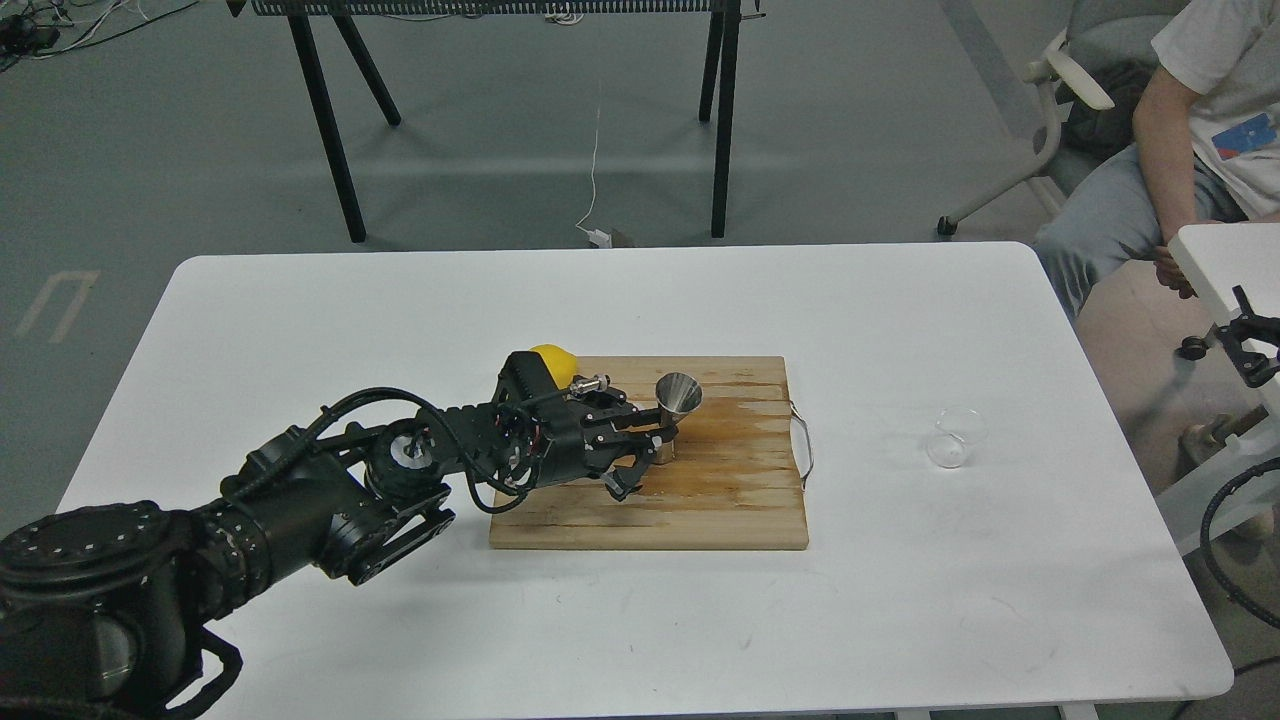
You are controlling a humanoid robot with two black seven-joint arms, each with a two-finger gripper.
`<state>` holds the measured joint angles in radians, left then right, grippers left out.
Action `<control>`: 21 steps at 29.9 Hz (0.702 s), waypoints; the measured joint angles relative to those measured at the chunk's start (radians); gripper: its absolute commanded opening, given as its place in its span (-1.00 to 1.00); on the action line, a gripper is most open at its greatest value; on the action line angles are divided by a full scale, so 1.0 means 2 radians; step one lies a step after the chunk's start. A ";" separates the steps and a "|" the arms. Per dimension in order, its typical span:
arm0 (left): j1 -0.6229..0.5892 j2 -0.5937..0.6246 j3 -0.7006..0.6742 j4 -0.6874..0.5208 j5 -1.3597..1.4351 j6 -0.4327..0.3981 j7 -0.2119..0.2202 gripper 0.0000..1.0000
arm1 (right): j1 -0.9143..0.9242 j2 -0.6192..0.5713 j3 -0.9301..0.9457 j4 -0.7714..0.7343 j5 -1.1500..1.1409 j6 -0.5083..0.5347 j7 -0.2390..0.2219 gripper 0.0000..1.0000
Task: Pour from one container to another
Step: 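Tilt the held jigger with the left gripper to pour onto the board, then set the jigger upright on the board and open the left gripper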
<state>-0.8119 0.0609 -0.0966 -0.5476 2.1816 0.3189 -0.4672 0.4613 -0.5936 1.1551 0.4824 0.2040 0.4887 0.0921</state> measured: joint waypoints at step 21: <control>-0.001 0.012 -0.002 -0.016 0.000 0.028 -0.005 0.39 | 0.000 0.000 -0.001 0.000 0.000 0.000 0.000 0.98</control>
<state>-0.8139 0.0842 -0.0996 -0.5805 2.1816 0.3759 -0.4766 0.4617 -0.5936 1.1537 0.4815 0.2040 0.4887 0.0920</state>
